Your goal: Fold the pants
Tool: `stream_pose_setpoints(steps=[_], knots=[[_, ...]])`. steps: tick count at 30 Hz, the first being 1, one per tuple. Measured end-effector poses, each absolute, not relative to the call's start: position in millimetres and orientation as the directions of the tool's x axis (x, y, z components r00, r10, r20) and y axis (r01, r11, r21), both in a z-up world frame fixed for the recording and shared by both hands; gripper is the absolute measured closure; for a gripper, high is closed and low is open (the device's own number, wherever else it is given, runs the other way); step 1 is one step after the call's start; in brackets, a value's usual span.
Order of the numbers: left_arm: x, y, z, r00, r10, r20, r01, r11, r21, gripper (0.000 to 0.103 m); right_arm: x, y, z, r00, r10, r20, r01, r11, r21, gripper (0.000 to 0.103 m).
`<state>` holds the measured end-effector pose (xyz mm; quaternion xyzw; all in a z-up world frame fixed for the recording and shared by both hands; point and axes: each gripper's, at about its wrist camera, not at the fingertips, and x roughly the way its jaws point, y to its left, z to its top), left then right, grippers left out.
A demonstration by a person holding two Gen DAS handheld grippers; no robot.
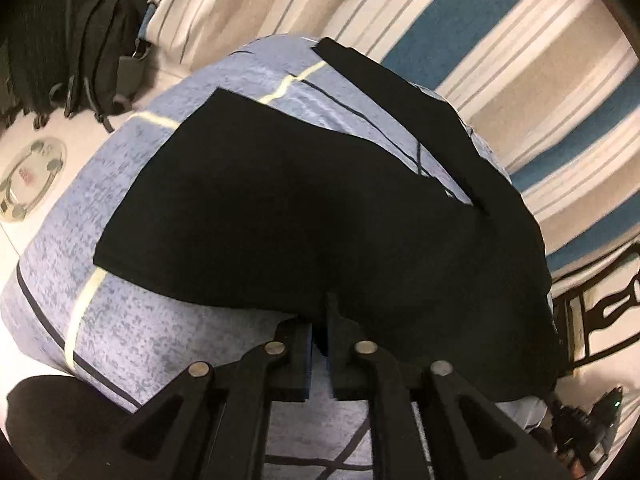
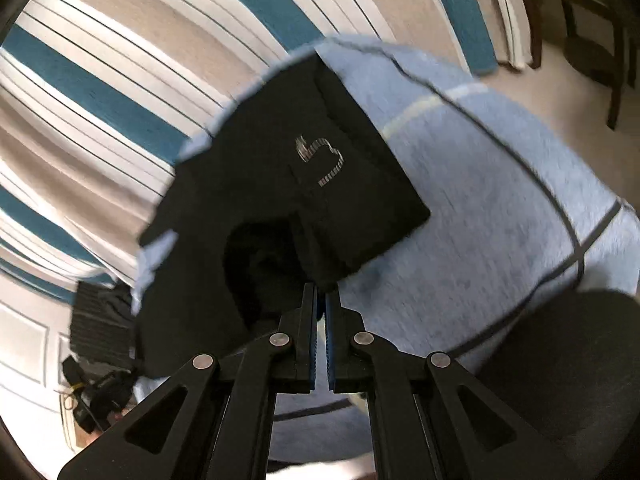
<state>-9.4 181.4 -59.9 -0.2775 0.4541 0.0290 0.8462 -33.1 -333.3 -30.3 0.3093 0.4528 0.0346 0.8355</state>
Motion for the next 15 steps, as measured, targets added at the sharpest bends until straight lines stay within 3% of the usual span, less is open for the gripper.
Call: stream_pose_setpoints(steps=[1,4,6,10,15], knots=[[-9,184,-58,0.594,-0.211,-0.776,-0.3,0.837,-0.458,0.091,-32,-331,-30,0.582,0.326,-0.745,0.227,0.815,0.534,0.097],[-7,193,-52,0.612,-0.186,-0.769,-0.322,0.829,-0.457,0.077,-31,-333,-23,0.601,0.293,-0.744,0.237,0.823,0.516,0.078],[-4,202,-53,0.617,-0.16,-0.77,-0.351,0.82,-0.452,0.075,-32,-338,-17,0.623,0.252,-0.74,0.263,0.824,0.502,0.066],[-3,213,-53,0.609,-0.089,-0.788,-0.412,0.814,-0.41,0.075,-36,-349,-20,0.628,0.215,-0.748,0.324,0.802,0.502,0.062],[-17,221,-34,0.605,0.15,-0.782,-0.526,0.812,-0.252,0.075,-48,-362,-11,0.635,0.087,-0.767,0.4,0.812,0.424,0.062]])
